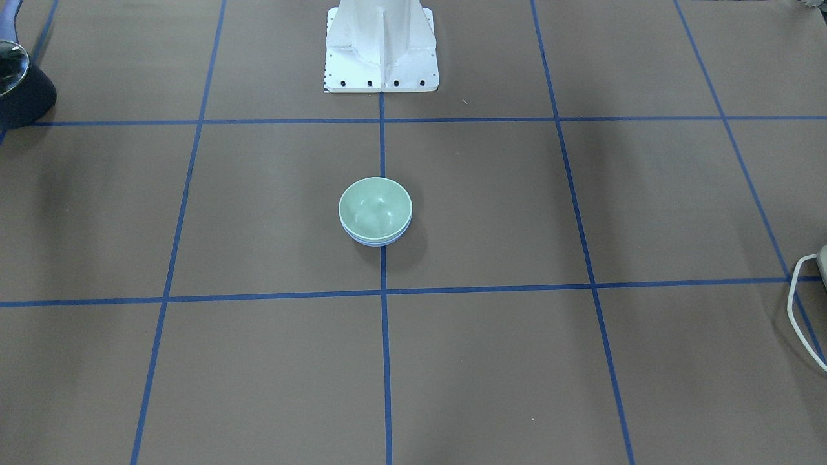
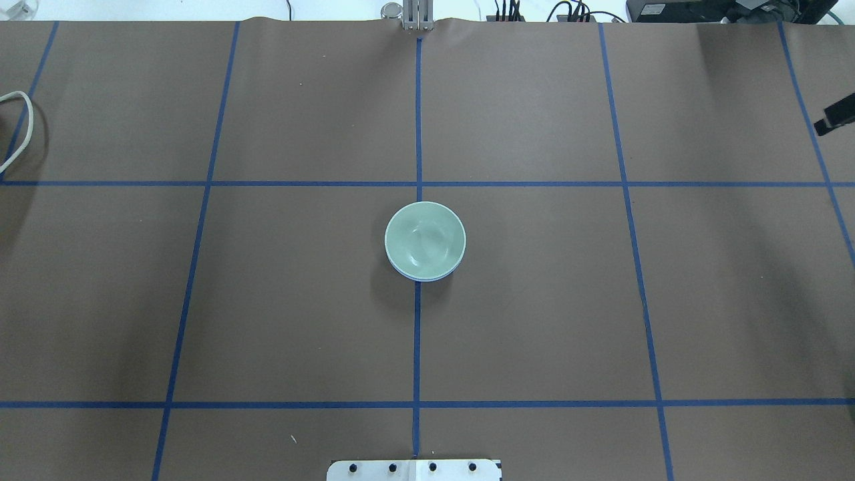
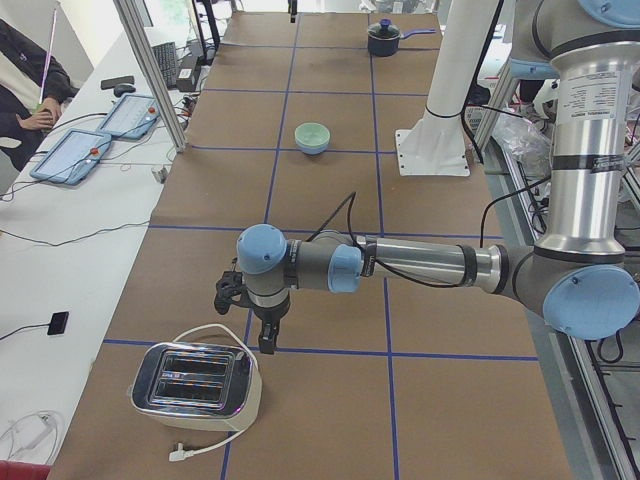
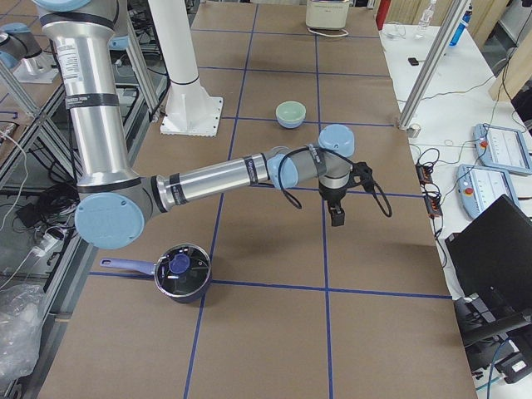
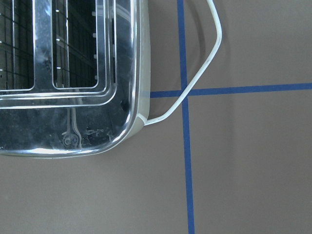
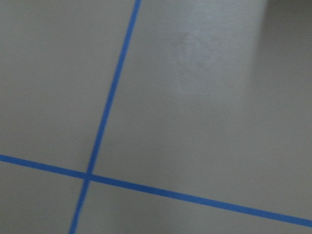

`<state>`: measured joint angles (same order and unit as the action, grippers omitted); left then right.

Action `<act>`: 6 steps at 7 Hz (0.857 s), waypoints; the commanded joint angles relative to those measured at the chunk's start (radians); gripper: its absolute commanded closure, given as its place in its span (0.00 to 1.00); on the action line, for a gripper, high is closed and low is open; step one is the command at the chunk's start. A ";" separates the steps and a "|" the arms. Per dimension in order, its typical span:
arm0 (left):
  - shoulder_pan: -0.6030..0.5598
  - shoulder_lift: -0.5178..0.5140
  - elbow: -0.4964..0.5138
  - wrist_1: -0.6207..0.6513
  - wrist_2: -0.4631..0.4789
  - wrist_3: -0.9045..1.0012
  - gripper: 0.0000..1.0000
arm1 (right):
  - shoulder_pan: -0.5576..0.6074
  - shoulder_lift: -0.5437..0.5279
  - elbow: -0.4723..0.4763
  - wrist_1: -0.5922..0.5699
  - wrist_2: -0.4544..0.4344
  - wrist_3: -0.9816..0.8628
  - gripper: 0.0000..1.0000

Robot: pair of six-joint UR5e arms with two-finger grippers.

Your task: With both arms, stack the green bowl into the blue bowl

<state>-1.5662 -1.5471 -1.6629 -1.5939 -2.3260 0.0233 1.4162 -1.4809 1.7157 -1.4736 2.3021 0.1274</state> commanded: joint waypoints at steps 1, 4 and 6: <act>0.000 0.016 0.005 -0.075 -0.001 0.001 0.01 | 0.121 -0.170 -0.002 -0.001 -0.012 -0.162 0.00; 0.000 0.030 0.005 -0.075 0.001 0.000 0.01 | 0.130 -0.210 -0.002 -0.002 -0.047 -0.193 0.00; 0.000 0.038 0.005 -0.075 0.001 0.000 0.01 | 0.129 -0.211 -0.002 -0.001 -0.047 -0.189 0.00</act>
<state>-1.5662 -1.5134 -1.6577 -1.6689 -2.3254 0.0231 1.5447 -1.6917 1.7145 -1.4745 2.2557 -0.0643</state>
